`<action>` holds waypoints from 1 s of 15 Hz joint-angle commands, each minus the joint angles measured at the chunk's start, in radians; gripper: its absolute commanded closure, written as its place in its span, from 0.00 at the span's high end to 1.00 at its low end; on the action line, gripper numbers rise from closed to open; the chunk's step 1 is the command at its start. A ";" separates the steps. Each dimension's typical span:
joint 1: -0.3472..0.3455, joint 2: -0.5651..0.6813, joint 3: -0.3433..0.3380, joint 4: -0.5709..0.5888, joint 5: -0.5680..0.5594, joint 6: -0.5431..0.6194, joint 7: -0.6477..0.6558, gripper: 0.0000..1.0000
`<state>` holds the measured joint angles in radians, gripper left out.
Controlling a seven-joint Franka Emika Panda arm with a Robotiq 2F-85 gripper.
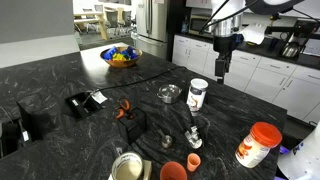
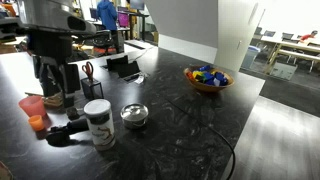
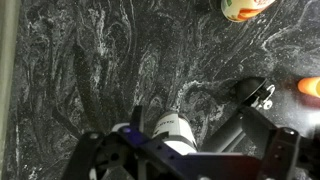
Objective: Move the pen holder to the right
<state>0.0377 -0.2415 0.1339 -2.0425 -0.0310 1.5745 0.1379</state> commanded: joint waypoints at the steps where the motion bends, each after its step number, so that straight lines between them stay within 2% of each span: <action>1: 0.013 0.001 -0.011 0.003 -0.002 -0.003 0.003 1.00; 12: 0.015 0.022 -0.007 0.023 -0.021 -0.008 -0.003 1.00; 15: 0.019 0.046 0.004 0.050 -0.097 0.048 0.010 1.00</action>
<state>0.0447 -0.2290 0.1332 -2.0327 -0.0684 1.5941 0.1378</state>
